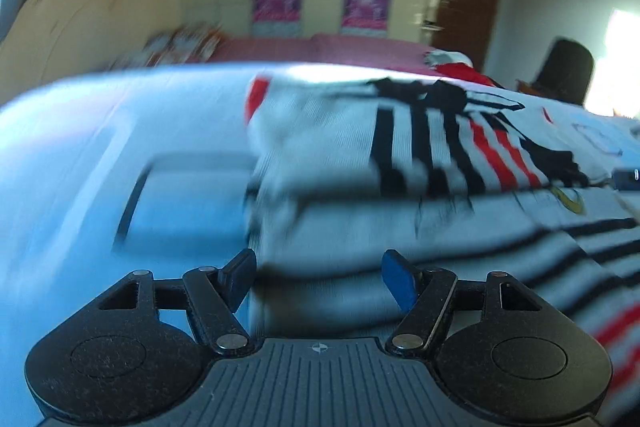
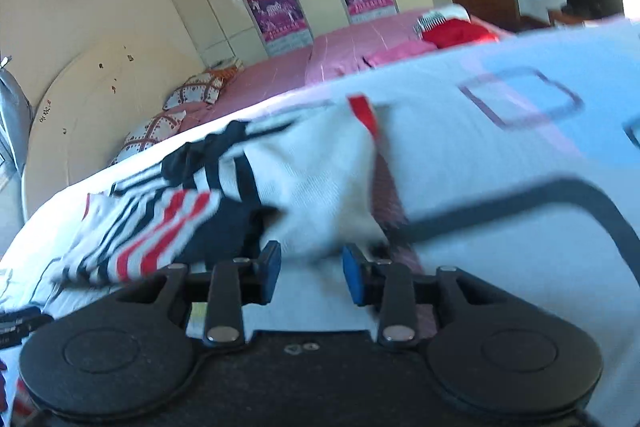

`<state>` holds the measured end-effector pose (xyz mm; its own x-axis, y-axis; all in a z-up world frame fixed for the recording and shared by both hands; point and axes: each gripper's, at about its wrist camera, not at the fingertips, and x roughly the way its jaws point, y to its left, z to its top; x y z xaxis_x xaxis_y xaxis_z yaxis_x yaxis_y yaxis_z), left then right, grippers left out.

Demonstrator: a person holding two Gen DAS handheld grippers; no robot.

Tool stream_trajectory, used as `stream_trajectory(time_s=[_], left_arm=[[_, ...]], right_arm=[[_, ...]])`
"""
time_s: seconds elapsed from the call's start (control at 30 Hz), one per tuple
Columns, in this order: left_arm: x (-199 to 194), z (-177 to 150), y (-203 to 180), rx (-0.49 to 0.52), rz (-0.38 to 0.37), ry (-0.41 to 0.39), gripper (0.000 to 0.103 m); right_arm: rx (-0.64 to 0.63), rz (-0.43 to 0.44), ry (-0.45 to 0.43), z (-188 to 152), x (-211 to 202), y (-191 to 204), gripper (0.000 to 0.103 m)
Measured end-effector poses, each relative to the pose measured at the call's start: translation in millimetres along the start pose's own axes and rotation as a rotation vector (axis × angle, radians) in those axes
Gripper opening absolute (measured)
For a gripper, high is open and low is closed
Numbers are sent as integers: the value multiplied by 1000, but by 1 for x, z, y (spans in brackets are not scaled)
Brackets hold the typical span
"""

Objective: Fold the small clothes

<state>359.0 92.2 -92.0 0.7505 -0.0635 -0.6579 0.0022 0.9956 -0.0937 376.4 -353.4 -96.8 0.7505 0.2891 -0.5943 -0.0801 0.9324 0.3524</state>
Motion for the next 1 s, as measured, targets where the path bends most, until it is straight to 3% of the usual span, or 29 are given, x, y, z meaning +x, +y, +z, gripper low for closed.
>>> stream_trajectory(time_s=[0.17, 0.27, 0.37, 0.4, 0.43, 0.5, 0.6, 0.73, 0.83, 0.9, 0.97, 1.0], left_arm=[[-55, -52, 11, -144, -45, 39, 69], [-76, -72, 18, -224, -129, 70, 69], [-92, -94, 22, -265, -226, 91, 67], [-98, -103, 26, -303, -263, 94, 59], [-101, -111, 30, -347, -294, 105, 50], [-109, -128, 39, -426, -369, 119, 44], [-110, -152, 51, -567, -488, 129, 43], [-99, -164, 61, -653, -595, 144, 42], [-91, -159, 54, -608, -618, 183, 36], [-89, -154, 48, -573, -606, 193, 32], [-84, -153, 44, -573, -568, 208, 12], [-82, -154, 42, -574, -552, 211, 8]], right_arm=[[134, 64, 66, -36, -53, -31, 36], [179, 74, 84, -66, -88, -37, 47], [247, 90, 109, -104, -122, -39, 48], [274, 93, 116, -113, -129, -38, 48], [318, 112, 124, -125, -139, -39, 48], [418, 190, 142, -148, -153, -37, 47], [480, 246, 150, -176, -162, -31, 39], [553, 268, 119, -187, -158, -27, 34], [537, 285, 140, -180, -148, -22, 30], [502, 290, 159, -175, -140, -15, 21], [493, 290, 185, -173, -132, -11, 8], [492, 284, 188, -175, -132, -11, 7]])
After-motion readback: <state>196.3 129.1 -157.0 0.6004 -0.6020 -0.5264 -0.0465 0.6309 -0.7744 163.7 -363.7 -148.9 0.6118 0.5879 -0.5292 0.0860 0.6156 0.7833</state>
